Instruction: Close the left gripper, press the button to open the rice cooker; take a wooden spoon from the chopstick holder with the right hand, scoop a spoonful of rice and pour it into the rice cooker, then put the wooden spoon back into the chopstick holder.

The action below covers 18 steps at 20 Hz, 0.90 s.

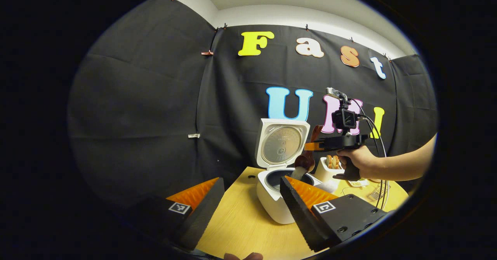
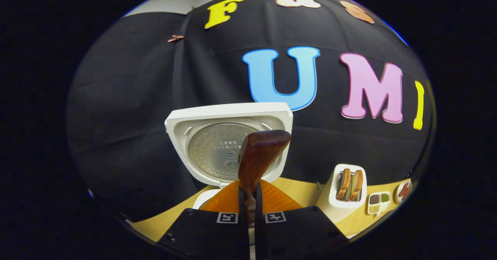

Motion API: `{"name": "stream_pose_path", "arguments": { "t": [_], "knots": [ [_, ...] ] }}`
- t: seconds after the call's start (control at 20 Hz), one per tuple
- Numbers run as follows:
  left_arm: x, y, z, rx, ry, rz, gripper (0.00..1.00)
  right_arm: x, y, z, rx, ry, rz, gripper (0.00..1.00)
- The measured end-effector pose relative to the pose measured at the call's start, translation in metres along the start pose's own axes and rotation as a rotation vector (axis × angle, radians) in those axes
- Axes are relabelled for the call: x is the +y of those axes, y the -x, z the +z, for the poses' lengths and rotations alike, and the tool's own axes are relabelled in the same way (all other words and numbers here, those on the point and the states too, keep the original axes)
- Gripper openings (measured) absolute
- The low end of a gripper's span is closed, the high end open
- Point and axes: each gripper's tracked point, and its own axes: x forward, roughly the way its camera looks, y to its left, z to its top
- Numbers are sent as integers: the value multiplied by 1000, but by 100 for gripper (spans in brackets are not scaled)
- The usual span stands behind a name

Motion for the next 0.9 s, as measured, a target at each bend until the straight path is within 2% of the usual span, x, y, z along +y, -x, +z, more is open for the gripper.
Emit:
{"name": "stream_pose_path", "arguments": {
  "t": [0.35,0.45,0.6,0.75,0.9],
  "knots": [
    [0,4,5,-18,2,2,99,49,12,17,-71,420,76,10],
    [-1,5,6,-19,4,4,99,65,21,20,-90,496,110,10],
    [0,8,3,-19,11,8,99,79,34,25,-126,593,121,10],
    [1,12,2,-20,16,12,99,80,32,18,-115,631,116,10],
    [3,15,2,-18,9,23,99,75,32,24,-104,524,122,10]
  ]
}}
